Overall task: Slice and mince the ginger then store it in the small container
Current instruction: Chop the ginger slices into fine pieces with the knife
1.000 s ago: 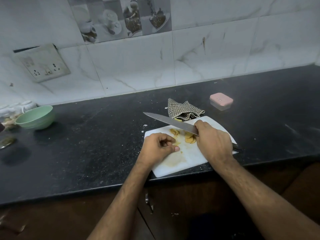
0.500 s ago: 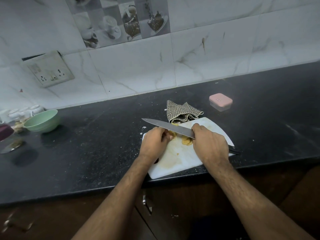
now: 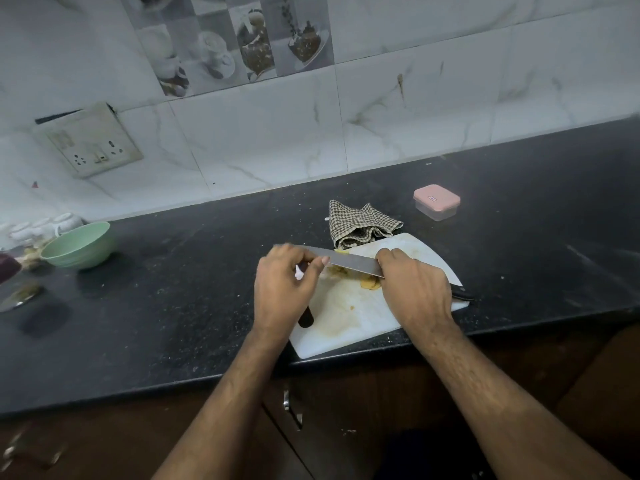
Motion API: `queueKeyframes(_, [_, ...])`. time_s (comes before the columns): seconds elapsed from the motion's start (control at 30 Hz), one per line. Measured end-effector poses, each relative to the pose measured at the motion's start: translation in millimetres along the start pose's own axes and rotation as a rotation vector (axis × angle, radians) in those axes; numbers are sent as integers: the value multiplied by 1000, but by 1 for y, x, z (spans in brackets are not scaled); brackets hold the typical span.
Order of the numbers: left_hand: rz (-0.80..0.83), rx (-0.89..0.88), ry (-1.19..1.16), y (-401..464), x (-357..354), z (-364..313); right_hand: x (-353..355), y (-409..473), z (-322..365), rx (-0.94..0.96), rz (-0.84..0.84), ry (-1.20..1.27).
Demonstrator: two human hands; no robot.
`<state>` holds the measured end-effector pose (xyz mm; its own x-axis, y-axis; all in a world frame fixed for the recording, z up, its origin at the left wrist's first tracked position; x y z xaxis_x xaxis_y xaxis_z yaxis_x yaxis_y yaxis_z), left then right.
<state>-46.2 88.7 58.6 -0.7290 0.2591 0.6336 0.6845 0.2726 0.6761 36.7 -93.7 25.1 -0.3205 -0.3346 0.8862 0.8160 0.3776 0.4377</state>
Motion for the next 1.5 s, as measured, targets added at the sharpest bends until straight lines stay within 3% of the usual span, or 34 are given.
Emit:
queueKeyframes(0.07, [26, -74, 107, 14, 0, -15, -1, -2, 3, 22, 0, -24])
queueKeyframes(0.2, [353, -72, 331, 40, -33, -16, 1, -3, 10, 60, -1, -25])
queueKeyframes(0.33, [504, -31, 295, 46, -51, -8, 1, -5, 13, 86, 2, -19])
queueKeyframes(0.57, [340, 23, 249, 59, -43, -6, -3, -4, 1, -16, 25, 14])
queueKeyframes(0.83, [74, 54, 219, 49, -21, 7, -1, -4, -16, -168, -99, 24])
queueKeyframes(0.93, [124, 102, 168, 36, -30, 15, -2, -3, -16, -185, -106, 15])
queueKeyframes(1.1, [344, 109, 187, 23, -66, 13, -1, -5, -19, -213, -91, -1])
queueKeyframes(1.37, [266, 160, 131, 27, -62, 11, -1, -4, -21, -214, -82, 28])
queueKeyframes(1.5, [342, 20, 88, 18, -72, -7, -4, -3, -24, -222, -98, 23])
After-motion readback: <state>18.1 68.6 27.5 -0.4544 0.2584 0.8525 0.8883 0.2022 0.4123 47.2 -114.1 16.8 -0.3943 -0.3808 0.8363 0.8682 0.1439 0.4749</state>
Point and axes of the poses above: each hand's wrist, its own y-axis towards the middle knuckle, its own x-axis out of the back of the hand, z = x × y, the point moved 9 cm from there along y, towards the middle knuckle, and after that the axes turned 10 degrees about y, right-handed, at the moved point
